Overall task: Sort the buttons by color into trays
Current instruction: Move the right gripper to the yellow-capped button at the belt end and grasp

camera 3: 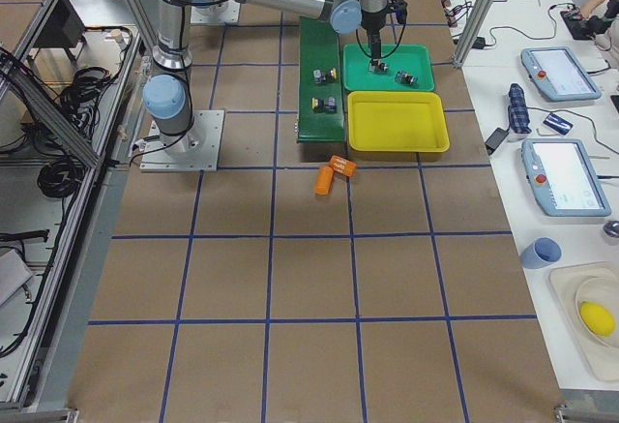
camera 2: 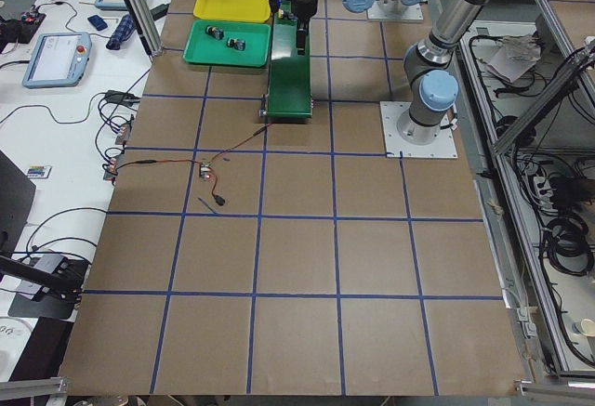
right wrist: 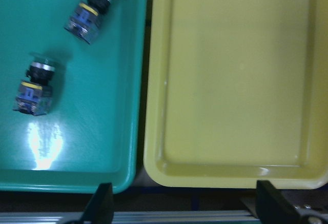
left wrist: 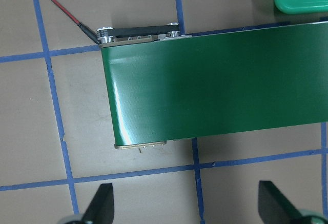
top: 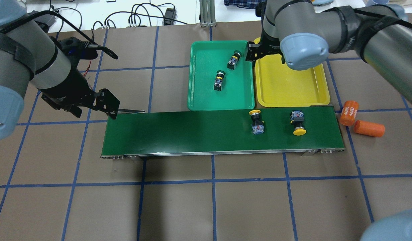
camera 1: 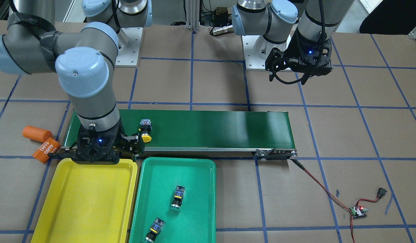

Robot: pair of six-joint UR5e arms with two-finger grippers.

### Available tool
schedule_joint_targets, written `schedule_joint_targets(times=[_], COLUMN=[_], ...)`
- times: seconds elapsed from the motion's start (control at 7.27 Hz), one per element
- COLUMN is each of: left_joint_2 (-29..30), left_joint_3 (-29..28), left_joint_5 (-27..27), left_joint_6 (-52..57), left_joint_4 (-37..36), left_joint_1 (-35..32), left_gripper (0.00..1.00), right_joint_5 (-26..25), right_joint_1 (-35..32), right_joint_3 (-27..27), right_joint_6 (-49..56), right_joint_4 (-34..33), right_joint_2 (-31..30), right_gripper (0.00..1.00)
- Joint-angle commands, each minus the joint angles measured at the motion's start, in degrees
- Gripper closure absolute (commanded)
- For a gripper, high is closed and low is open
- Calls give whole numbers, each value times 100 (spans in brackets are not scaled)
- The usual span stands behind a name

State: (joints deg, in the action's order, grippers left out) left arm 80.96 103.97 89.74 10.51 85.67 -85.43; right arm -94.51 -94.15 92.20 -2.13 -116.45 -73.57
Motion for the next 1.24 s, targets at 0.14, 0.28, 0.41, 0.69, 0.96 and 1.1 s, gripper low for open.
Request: schedule_joint_targets(times=[0.14, 0.28, 0.41, 0.69, 0.96, 1.1], left_joint_2=[-10, -19, -28, -37, -37, -37], left_joint_3=[0, 0, 17, 18, 26, 18], left_joint_5=[0, 0, 0, 0, 0, 0], left_joint_6=[-5, 4, 4, 4, 4, 4], left_joint_4=[-6, 2, -6, -6, -6, 2], left_joint_1=[0, 0, 0, 0, 0, 0], left_gripper=[0, 0, 0, 0, 0, 0], right_joint_5=[-24, -15, -23, -6, -15, -23], right_joint_1=[1037, 1039, 1074, 1083, 1109, 1127], right_joint_3=[1708, 2062, 2239, 2434, 2435, 2426], right_joint_6=[951, 960, 986, 986, 995, 1056], right_joint_4=[-9, -313, -490, -519, -772, -782], right_joint_2=[-1000, -1063, -1046, -984, -775, -643], right_gripper=[6, 7, 7, 13, 32, 61])
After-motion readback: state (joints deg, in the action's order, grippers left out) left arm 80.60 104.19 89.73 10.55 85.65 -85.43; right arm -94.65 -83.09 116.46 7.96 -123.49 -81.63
